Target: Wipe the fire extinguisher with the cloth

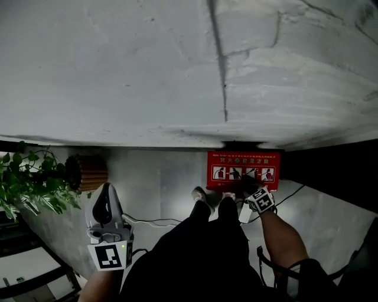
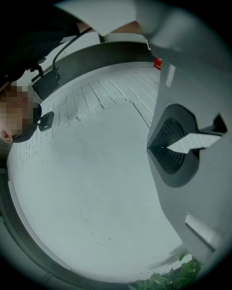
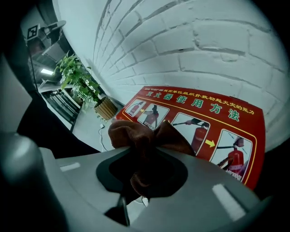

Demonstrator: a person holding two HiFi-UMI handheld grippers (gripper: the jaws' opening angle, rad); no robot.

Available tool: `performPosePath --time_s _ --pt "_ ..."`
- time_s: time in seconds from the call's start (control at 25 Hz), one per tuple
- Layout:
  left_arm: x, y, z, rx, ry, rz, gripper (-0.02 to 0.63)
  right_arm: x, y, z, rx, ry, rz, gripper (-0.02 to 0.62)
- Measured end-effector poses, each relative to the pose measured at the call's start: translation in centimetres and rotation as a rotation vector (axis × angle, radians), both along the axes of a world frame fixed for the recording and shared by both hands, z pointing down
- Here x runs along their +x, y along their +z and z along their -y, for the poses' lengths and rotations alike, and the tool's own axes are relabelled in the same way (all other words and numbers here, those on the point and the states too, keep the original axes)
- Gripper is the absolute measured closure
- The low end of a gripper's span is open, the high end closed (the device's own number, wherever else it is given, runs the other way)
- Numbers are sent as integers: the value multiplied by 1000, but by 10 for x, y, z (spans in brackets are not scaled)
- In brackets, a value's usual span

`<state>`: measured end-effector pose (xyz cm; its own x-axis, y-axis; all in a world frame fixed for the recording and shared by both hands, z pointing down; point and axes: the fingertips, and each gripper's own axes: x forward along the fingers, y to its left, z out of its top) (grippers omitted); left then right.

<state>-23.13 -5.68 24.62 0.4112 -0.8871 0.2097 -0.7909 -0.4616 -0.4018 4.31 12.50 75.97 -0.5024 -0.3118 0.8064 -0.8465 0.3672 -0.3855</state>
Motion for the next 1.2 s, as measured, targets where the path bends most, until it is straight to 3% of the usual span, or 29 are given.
performPosePath --time_s 0.24,0.36,0.48,0.6,0.68,0.8,0.88,0.96,1.08,1.2 --pt "10 -3 1 10 20 1 606 -3 2 -2 -35 49 -2 531" --pt "14 0 2 -2 24 -7 606 -41 -7 7 -30 -60 48 532" --pt "22 -1 2 2 41 -3 606 -98 -36 22 54 -214 137 532" --pt "24 -7 1 16 47 6 606 -152 -80 33 210 -350 275 532" --pt "21 -9 0 21 40 5 606 -163 -107 45 305 -360 325 532" --pt "13 -9 1 19 15 1 606 -113 -96 73 292 -147 196 532" --pt "7 -7 1 15 2 1 606 -52 -65 78 195 15 60 532" --pt "2 -5 0 10 -8 1 606 4 -37 70 94 110 -56 532" --pt "-3 0 0 -1 -20 -4 606 54 -19 60 17 146 -160 531" --pt "2 7 -1 -14 -15 -27 606 58 -17 55 5 132 -169 504"
